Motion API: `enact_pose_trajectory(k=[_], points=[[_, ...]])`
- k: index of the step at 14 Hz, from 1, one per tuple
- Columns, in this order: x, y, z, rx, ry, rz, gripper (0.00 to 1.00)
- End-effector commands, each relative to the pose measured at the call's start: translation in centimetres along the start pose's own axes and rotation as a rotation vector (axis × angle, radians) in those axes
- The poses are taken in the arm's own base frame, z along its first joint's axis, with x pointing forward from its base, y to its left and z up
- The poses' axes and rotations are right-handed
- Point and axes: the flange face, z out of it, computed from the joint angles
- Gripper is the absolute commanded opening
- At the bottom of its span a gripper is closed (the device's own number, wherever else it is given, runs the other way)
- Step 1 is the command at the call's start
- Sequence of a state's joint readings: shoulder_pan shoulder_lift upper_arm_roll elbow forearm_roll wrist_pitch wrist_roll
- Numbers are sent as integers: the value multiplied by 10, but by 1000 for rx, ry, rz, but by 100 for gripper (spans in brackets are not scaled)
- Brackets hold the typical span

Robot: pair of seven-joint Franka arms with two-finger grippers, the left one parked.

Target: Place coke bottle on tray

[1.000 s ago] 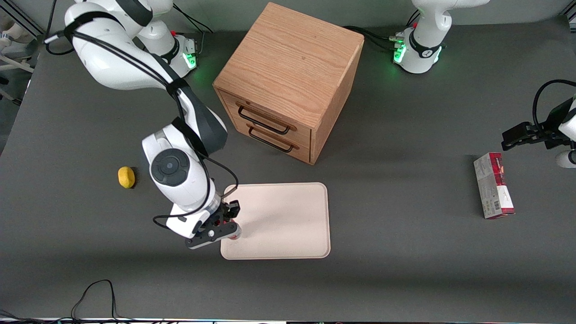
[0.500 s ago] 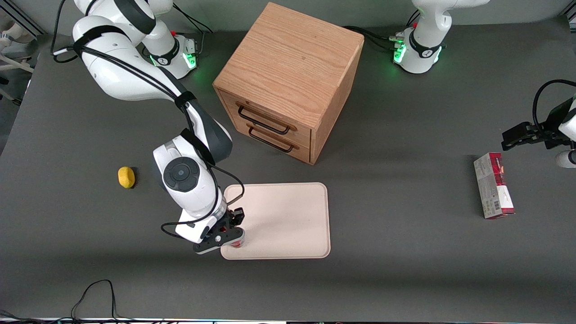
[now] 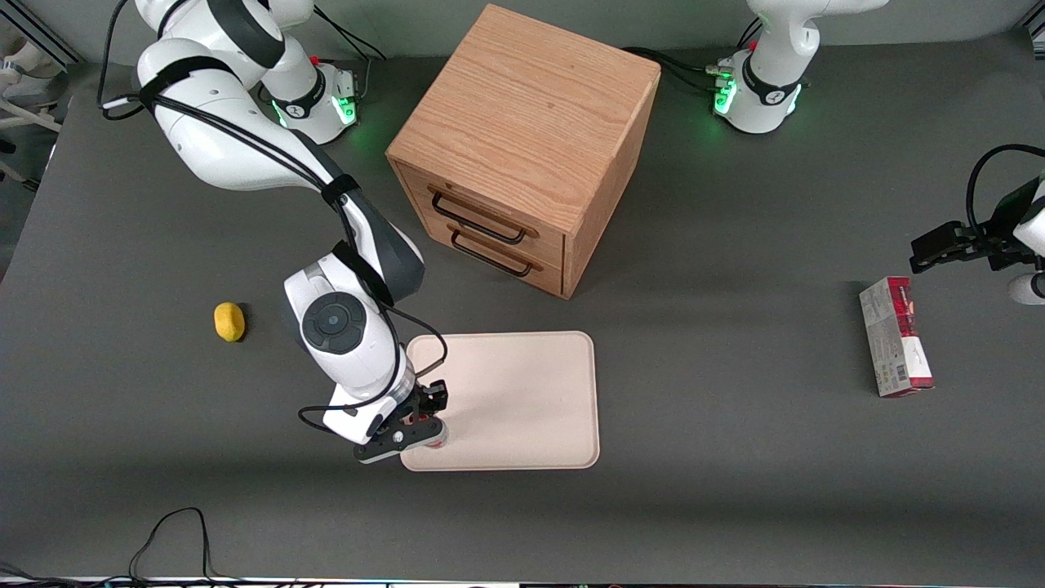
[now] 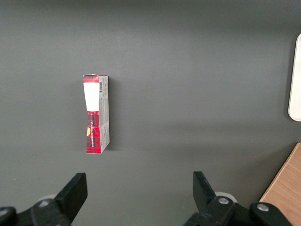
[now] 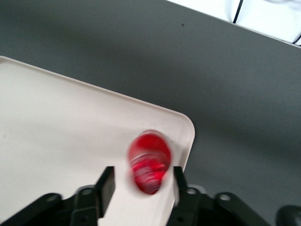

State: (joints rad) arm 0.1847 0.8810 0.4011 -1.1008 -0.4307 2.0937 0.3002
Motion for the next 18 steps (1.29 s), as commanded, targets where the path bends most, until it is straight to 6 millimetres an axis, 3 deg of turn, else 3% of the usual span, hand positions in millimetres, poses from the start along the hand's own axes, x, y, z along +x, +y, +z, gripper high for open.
enact_pose_trajectory(k=[1, 3, 4, 7, 9, 12, 14, 16, 18], points=[[2, 3, -9, -14, 26, 27, 100], [4, 21, -26, -14, 24, 58, 100], [1, 27, -45, 18, -7, 97, 100], [-21, 90, -111, 86, -111, 270, 100], [-59, 128, -152, 109, -154, 370, 100], [-139, 176, -195, 61, -184, 447, 100], [-183, 190, -232, 59, -185, 410, 100], [-210, 205, -261, 60, -222, 419, 100], [-222, 209, -282, 53, -232, 373, 100]])
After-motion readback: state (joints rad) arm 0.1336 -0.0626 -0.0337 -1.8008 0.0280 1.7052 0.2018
